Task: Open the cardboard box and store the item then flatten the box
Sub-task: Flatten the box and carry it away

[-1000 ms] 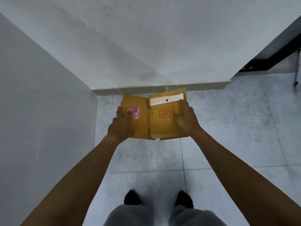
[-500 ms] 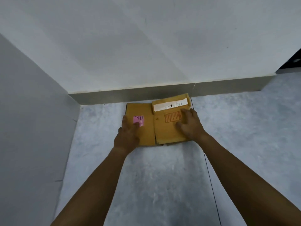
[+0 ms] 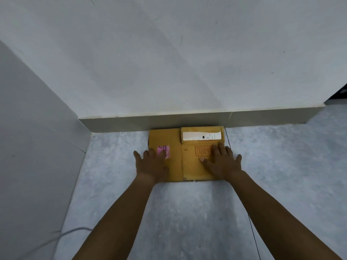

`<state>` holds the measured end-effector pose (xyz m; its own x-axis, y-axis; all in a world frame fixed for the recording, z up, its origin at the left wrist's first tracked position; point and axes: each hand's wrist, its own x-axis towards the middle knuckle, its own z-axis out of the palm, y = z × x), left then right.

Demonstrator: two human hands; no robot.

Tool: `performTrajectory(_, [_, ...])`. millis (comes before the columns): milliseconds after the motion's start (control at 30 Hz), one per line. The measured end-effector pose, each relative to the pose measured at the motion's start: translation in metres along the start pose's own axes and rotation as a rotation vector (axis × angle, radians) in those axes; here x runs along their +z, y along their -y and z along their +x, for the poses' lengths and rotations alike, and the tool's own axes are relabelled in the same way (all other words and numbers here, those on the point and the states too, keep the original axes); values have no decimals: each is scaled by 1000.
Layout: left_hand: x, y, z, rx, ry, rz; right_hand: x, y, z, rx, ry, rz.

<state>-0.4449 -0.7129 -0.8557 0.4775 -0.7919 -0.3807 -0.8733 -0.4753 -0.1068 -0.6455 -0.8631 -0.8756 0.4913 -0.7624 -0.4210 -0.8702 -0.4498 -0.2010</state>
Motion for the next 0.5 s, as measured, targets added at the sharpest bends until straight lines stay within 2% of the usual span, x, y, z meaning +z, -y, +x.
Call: performTrajectory(500, [-28,-10,-2,-33,125,12,-24,3,-11,-4,30,2])
